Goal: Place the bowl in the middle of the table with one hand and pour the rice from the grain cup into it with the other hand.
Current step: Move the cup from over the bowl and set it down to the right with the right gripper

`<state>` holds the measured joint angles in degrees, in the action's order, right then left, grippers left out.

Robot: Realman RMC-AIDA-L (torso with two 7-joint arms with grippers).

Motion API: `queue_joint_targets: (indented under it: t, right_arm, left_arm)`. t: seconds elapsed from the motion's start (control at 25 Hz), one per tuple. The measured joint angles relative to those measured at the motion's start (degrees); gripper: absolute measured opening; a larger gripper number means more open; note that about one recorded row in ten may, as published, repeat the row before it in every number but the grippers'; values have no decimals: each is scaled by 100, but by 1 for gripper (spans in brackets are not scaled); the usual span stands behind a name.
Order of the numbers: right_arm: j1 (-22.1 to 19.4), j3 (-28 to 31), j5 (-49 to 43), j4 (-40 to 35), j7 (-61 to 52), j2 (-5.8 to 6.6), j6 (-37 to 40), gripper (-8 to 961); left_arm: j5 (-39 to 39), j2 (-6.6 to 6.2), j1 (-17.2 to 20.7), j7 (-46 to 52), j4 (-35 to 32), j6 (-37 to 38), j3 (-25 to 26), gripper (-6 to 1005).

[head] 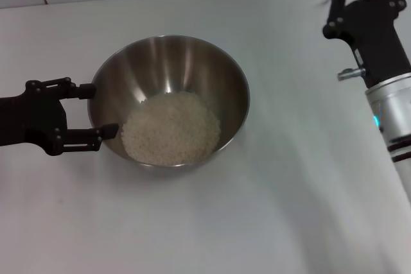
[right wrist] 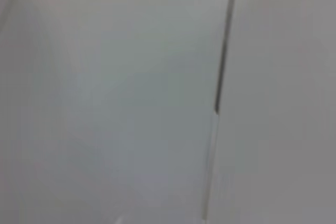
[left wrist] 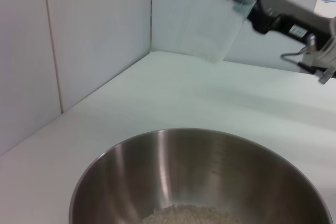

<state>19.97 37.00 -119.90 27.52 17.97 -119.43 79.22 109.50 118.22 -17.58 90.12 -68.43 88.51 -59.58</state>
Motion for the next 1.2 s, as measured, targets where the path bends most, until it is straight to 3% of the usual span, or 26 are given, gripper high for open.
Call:
queue_joint_targets:
  t: [0.28, 0.6, 1.2]
  right_arm:
    - [530, 117, 2, -1014, -1176, -15, -1293, 15]
    - [837, 73, -329, -1142, -1339, 4, -2311, 20]
    - [737, -97, -593, -1119, -1386, -23, -2640, 30]
  left_arm:
    - [1, 8, 0, -9, 13, -7, 0, 835]
    - [0, 14, -18, -12, 25, -23, 0, 835]
    - [1, 17, -46, -9, 41, -14, 0, 835]
